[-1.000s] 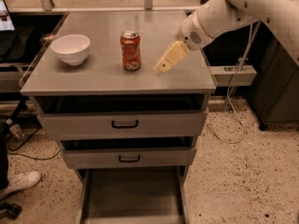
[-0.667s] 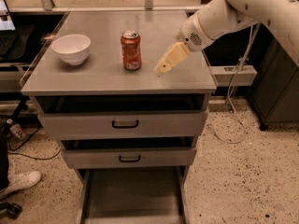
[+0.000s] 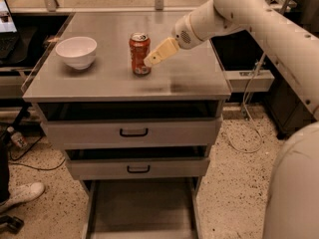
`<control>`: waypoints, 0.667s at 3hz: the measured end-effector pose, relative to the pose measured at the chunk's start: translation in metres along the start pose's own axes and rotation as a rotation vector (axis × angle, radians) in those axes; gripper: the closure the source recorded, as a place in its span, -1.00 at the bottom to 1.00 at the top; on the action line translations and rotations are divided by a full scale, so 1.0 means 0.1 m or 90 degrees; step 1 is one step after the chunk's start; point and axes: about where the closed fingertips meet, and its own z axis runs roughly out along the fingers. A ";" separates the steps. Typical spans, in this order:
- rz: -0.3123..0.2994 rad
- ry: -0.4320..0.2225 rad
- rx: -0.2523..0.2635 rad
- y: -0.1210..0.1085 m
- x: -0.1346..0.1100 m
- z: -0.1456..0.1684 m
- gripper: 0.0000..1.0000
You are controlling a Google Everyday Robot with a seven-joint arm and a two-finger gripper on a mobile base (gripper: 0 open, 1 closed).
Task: Place coke can into bottom drawer
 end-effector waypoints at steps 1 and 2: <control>0.000 -0.001 0.000 0.00 -0.01 0.01 -1.00; 0.014 -0.018 0.007 -0.01 -0.03 0.08 -1.00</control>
Offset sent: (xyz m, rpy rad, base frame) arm 0.0107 0.0101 -0.0021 0.0765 -0.0194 -0.0609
